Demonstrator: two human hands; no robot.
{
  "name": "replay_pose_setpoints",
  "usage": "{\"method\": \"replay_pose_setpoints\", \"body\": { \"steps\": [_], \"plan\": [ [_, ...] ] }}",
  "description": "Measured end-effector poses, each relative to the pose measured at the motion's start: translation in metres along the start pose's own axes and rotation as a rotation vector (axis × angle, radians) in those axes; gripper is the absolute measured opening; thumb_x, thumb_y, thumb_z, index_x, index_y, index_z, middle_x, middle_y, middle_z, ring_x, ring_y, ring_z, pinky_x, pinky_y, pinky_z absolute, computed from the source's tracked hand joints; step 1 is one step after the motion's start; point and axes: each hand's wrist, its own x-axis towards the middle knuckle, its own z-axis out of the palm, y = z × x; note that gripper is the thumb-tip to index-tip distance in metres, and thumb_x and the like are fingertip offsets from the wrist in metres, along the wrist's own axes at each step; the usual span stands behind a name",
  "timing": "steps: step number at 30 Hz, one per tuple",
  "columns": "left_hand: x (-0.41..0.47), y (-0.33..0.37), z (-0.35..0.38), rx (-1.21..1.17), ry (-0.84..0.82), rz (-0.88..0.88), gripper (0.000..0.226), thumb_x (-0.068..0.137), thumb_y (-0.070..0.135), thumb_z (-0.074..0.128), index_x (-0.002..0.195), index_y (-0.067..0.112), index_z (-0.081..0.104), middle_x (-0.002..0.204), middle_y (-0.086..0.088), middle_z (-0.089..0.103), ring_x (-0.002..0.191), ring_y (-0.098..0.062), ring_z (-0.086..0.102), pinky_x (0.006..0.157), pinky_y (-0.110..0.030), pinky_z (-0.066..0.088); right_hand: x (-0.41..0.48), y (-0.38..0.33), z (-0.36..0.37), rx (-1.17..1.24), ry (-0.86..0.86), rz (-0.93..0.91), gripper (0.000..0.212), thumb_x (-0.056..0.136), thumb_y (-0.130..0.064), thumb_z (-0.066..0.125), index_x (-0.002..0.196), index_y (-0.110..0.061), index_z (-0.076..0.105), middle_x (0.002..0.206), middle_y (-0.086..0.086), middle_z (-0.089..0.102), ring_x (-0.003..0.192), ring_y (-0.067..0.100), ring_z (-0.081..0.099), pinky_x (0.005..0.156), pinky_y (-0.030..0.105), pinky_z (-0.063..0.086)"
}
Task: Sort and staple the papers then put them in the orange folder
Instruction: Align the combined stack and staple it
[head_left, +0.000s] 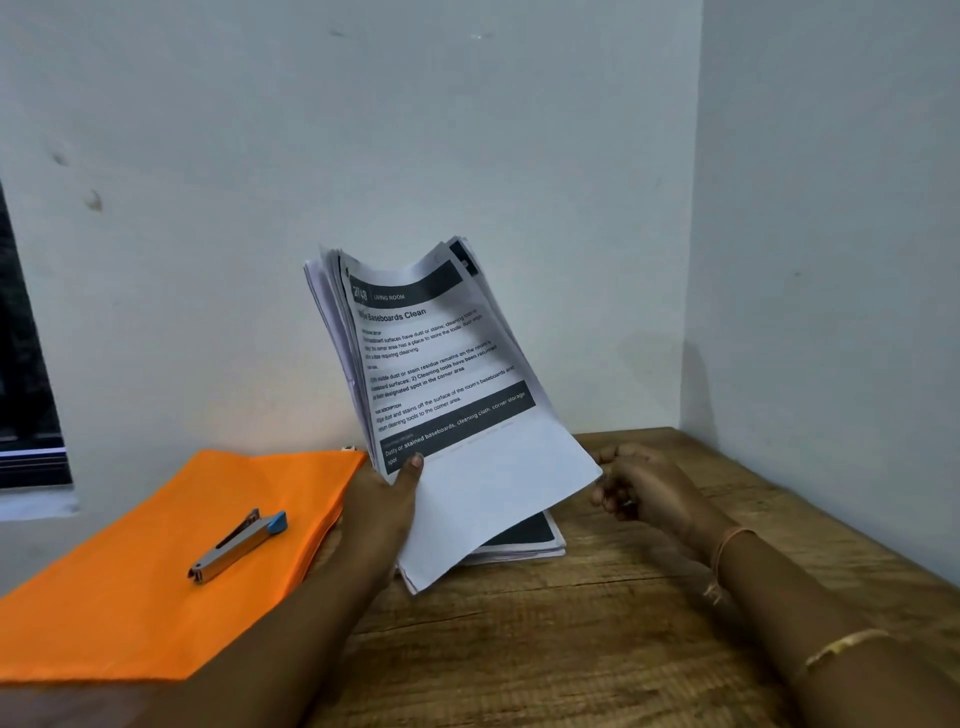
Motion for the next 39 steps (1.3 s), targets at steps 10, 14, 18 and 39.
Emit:
{"method": "replay_pose_setpoints", "body": {
  "steps": [10,14,18,39],
  "plan": [
    [0.0,-0.003,0.003,-0.155,-0.062,-0.151,0.022,0.091,0.018,0.06,0.112,0.013,0.057,0.102,-0.005,0.065,0.081,-0.018,0.062,0.065,-0.029,0.048,0.002,0.002,0.006,0.02,0.055,-0.004,0.028,0.102,-0.022,0.041,0.085,-0.006,0.058,0.052,0.006,0.057,0.045,0.014,0.048,0.046,0.023,0.036],
    [0.0,-0.004,0.003,-0.25,-0.107,-0.215,0.029,0.091,0.016,0.06,0.119,0.012,0.057,0.104,-0.005,0.067,0.089,-0.024,0.064,0.071,-0.034,0.051,0.001,0.0,0.011,0.287,0.134,0.064,0.034,0.102,-0.028,0.039,0.093,-0.003,0.06,0.046,0.006,0.055,0.042,0.014,0.044,0.044,0.022,0.033],
    [0.0,-0.003,0.003,-0.375,-0.117,-0.283,0.028,0.091,0.014,0.059,0.118,0.013,0.056,0.105,-0.006,0.066,0.091,-0.026,0.062,0.072,-0.036,0.05,-0.003,-0.002,0.022,0.355,-0.106,0.143,0.069,0.09,-0.068,0.027,0.106,-0.009,0.059,0.059,0.01,0.058,0.045,0.015,0.046,0.048,0.024,0.033],
    [0.013,0.009,-0.011,-0.601,-0.113,-0.243,0.011,0.089,0.004,0.057,0.095,0.01,0.063,0.076,0.0,0.074,0.067,-0.014,0.071,0.059,-0.032,0.06,-0.017,-0.009,0.029,0.391,-0.303,0.086,0.015,0.092,-0.005,0.052,0.103,-0.012,0.06,0.087,0.002,0.075,0.078,0.02,0.071,0.072,0.039,0.058]
  ]
}}
